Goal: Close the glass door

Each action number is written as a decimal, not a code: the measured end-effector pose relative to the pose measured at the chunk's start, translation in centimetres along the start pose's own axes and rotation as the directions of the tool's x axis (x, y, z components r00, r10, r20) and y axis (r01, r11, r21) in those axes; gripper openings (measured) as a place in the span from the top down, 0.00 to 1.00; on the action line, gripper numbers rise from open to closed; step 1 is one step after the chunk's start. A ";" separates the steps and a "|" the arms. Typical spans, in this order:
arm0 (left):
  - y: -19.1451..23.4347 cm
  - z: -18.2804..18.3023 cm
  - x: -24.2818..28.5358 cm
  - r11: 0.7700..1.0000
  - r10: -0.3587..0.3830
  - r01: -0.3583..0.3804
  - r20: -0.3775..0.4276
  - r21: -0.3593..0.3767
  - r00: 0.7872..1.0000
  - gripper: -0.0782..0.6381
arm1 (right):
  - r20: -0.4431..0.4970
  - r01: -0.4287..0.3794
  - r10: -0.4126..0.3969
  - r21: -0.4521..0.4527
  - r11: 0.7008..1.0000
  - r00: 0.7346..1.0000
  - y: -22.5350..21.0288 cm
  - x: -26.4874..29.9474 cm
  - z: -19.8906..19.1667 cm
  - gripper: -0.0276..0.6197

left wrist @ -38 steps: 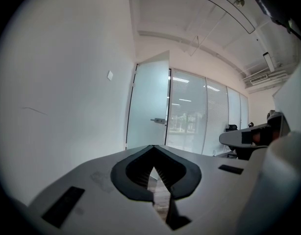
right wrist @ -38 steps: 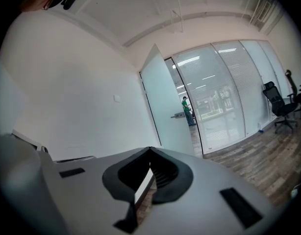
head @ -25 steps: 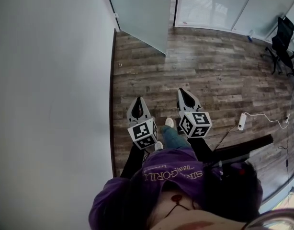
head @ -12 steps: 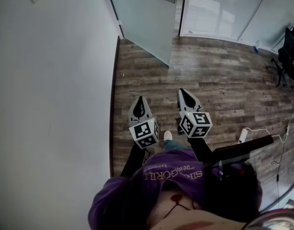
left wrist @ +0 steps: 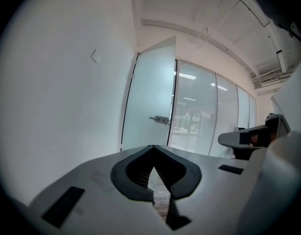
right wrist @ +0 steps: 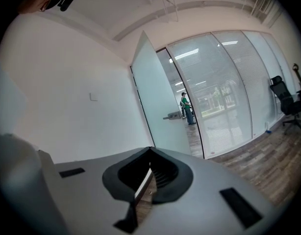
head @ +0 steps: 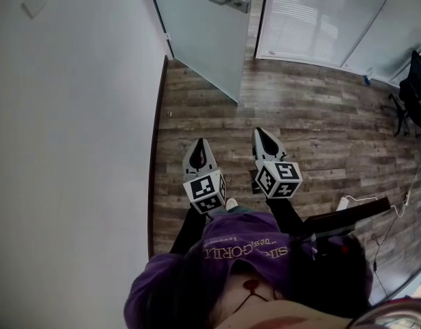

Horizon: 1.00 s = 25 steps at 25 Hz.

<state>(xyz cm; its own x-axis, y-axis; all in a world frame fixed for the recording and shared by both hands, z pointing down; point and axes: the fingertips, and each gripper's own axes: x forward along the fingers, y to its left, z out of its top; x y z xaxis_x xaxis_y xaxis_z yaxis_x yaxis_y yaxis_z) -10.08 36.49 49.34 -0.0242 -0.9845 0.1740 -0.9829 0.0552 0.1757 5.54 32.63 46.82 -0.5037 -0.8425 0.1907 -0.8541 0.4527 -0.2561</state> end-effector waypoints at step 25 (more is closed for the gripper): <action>6.4 4.3 16.2 1.000 -0.018 0.018 -0.007 0.010 1.000 0.89 | 0.020 0.026 -0.026 0.011 1.000 0.999 -1.2 16.7 4.1 0.98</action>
<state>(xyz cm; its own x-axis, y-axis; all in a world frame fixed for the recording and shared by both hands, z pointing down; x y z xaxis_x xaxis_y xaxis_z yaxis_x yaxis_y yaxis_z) -17.55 20.20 49.08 -0.0055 -0.9840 0.1779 -0.9849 0.0361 0.1693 -1.31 16.87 46.45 -0.4786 -0.8597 0.1783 -0.8654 0.4276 -0.2614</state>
